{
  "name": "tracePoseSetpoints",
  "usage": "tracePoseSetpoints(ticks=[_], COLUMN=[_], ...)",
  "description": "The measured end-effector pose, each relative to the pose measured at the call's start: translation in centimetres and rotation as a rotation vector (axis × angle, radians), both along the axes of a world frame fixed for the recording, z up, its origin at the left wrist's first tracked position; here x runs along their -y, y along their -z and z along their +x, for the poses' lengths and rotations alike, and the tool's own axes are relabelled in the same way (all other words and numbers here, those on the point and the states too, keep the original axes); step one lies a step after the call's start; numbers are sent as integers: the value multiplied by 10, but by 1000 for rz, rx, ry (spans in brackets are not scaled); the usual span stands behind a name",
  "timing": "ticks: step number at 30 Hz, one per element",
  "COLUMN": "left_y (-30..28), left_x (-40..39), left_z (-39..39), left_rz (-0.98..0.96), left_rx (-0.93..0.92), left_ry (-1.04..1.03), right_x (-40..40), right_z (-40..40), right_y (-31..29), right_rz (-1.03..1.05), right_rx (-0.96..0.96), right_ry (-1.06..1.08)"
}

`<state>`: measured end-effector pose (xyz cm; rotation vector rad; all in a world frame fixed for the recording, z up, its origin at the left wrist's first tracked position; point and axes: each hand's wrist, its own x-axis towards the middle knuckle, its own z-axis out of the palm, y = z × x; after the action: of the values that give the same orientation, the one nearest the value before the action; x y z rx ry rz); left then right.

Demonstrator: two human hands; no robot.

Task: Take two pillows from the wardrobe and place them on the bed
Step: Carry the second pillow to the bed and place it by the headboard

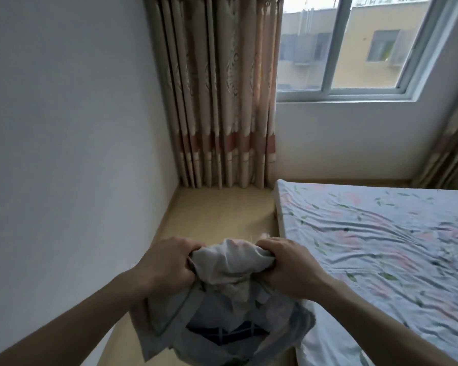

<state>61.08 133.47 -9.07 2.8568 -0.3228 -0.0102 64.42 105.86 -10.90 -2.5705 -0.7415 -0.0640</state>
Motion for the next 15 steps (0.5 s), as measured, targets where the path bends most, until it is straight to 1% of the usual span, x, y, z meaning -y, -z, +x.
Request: tracePoseSetpoints(ticks=[3,8,10,15], left_y=[-5,-12,-15,-1], left_x=[-8,6,14,35], left_z=[63,165,206,303], left_rz=[-6,-25,-22,-4], left_rx=[6,-9,-8,-23], left_ry=[94,268,312,357], right_x=[-5,8,13,31], right_z=[40,105,135,218], right_y=[3,6,2,12], right_rz=[11,-5,3,-5], right_rx=[4,-3,4,-17], right_ry=[103,263,301,352])
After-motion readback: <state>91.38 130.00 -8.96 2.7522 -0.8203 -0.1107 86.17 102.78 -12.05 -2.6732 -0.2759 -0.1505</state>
